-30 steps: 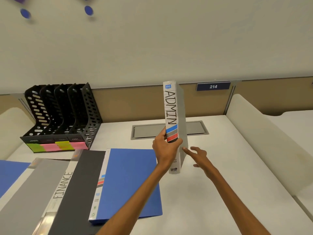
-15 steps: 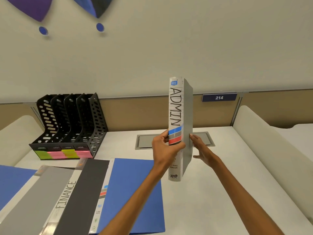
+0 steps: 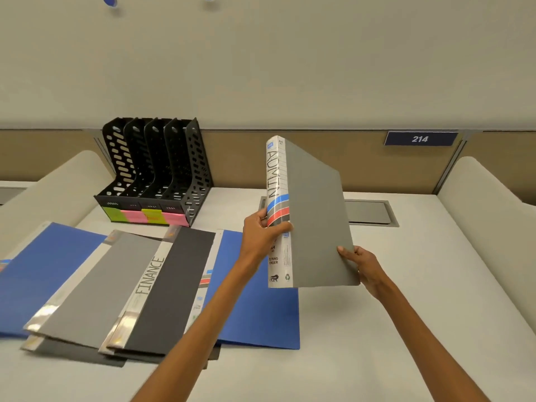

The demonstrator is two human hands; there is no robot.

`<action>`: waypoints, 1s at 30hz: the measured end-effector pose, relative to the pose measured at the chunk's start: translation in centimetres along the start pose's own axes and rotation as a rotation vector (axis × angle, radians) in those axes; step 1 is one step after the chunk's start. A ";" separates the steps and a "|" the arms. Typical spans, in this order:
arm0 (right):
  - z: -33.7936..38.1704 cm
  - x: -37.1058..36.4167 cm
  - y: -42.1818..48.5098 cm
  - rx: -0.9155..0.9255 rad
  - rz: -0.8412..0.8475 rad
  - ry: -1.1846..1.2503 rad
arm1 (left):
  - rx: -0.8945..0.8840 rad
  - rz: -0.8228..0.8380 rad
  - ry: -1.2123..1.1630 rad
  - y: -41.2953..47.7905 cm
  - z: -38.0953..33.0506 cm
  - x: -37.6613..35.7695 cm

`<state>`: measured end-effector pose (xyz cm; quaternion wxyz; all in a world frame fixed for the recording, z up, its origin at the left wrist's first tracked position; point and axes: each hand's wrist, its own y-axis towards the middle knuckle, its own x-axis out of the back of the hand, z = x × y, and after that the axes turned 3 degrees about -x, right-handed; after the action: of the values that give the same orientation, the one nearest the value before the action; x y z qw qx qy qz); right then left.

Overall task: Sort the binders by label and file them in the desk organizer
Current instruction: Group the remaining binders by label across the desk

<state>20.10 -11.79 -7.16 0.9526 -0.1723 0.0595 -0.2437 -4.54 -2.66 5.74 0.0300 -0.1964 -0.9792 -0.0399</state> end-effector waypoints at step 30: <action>-11.1 -19.1 -7.1 -0.171 -0.475 -0.689 | 0.160 0.075 0.256 -4.2 15.7 16.1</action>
<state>-1.91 -11.70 -14.42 0.8164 -0.3309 -0.2835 -0.3789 -21.64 1.07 -8.94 0.1718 -0.2231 -0.9594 0.0148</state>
